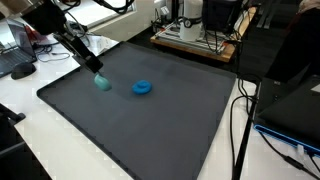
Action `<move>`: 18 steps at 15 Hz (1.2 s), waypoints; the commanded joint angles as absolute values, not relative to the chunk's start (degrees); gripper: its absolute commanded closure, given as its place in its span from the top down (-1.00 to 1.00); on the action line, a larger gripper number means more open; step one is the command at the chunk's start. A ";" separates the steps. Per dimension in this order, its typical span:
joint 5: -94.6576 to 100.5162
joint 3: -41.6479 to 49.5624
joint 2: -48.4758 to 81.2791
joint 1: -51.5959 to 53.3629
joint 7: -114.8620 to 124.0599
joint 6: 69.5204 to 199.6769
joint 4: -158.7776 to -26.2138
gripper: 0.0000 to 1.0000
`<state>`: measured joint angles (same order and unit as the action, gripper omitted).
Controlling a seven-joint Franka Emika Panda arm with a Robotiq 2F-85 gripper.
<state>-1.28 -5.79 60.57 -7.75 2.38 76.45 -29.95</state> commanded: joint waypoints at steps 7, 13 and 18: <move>-1.91 -6.29 60.53 -7.35 2.53 74.34 -30.44 -0.57; -4.20 -7.56 60.85 -9.07 3.63 68.81 -31.58 -0.57; -7.65 -8.45 61.05 -12.26 4.80 67.93 -31.54 -0.57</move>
